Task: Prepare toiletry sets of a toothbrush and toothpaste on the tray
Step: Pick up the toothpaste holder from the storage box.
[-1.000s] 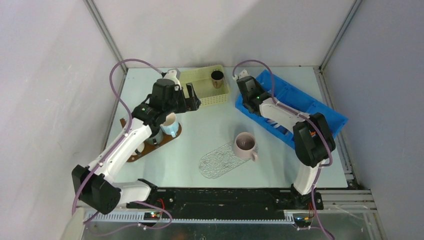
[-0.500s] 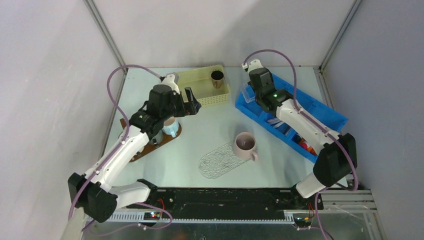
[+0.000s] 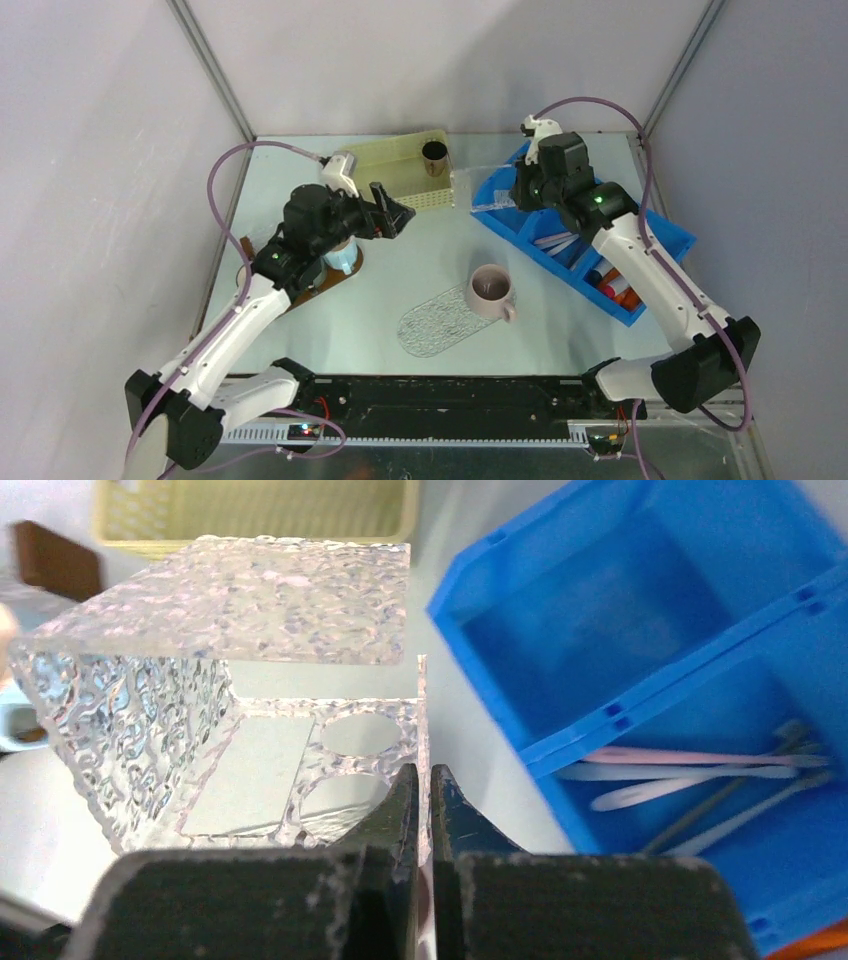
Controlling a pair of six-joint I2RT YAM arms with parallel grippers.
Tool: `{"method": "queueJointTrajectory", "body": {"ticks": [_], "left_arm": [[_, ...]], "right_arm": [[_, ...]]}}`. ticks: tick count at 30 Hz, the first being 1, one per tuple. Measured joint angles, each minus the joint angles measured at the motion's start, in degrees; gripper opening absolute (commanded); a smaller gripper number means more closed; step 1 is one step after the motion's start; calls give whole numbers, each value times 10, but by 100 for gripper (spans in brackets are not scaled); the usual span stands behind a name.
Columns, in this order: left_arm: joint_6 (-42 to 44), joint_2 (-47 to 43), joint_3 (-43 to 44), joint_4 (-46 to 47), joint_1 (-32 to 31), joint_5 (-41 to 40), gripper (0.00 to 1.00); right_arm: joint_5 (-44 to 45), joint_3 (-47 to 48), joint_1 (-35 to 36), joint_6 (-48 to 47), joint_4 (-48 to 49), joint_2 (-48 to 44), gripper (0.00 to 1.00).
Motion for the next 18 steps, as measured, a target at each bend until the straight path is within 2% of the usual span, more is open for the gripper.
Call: {"method": "queueJointTrajectory", "body": {"ticks": [9,18], "left_arm": [[-64,-23,-38,127,-3,86,96],[-175,-22,-47,251,-3,161,87]], "right_arm": [[-203,-51,-58,107,21,-55,0],[-394,-103,-109,183,87,-66,0]]}}
